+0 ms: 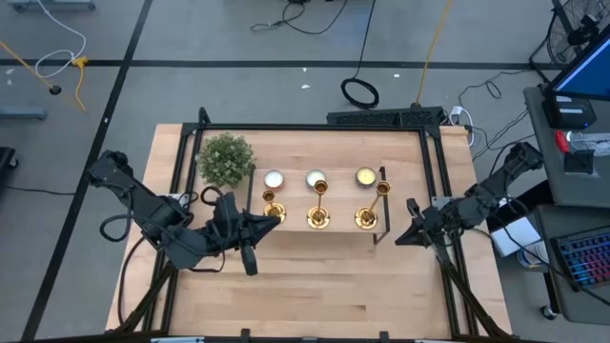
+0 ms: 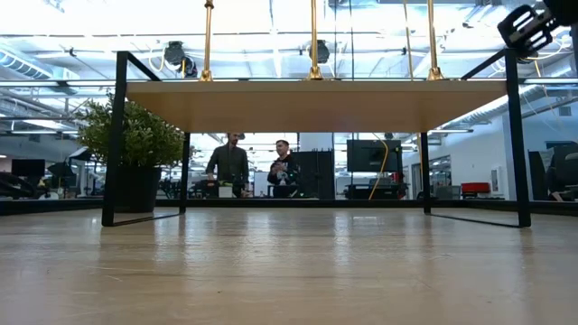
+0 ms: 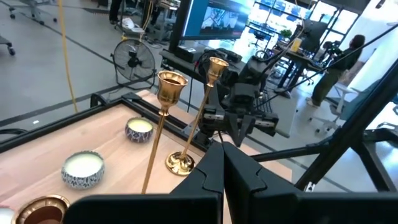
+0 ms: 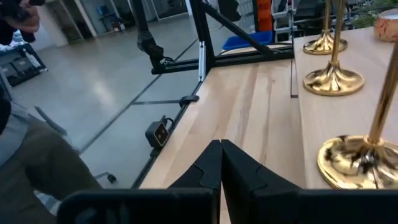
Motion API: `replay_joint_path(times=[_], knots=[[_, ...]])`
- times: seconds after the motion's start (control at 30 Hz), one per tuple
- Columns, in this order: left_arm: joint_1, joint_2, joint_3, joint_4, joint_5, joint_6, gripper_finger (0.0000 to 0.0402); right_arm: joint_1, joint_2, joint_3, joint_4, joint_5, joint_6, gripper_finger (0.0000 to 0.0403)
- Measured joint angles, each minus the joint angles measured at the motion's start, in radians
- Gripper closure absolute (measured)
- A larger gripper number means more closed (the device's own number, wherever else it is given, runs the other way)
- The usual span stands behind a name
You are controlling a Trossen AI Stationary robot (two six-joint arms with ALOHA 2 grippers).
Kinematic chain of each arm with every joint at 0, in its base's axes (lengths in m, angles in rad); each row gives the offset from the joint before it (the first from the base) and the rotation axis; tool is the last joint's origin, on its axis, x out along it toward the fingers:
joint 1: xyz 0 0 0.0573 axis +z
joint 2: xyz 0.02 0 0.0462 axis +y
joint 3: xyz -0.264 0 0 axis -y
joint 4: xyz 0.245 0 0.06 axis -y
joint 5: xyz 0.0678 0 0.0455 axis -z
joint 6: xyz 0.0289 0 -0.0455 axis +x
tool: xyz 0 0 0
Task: Pick & Place candle stick holders
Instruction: Return to Home Position
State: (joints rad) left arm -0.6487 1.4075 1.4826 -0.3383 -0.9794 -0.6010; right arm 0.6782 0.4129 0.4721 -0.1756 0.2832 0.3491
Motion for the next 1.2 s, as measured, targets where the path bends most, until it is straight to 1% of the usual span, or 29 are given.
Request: replay_joint_path(times=[0.17,0.47,0.9,1.2], knots=[[0.000,0.000,0.000,0.000,-0.001,-0.015,0.0401,-0.034,-0.047,-0.040,0.002,-0.006,-0.024,0.0403],[0.000,0.000,0.000,0.000,-0.017,-0.033,0.0401,-0.155,-0.110,-0.074,0.000,-0.127,-0.055,0.0403],[0.000,0.000,0.000,0.000,-0.016,-0.033,0.0401,-0.351,-0.117,-0.120,0.025,-0.312,-0.074,0.0403],[-0.002,0.000,0.000,0.000,-0.016,-0.037,0.0401,-0.456,-0.117,-0.145,0.030,-0.313,-0.108,0.0403]])
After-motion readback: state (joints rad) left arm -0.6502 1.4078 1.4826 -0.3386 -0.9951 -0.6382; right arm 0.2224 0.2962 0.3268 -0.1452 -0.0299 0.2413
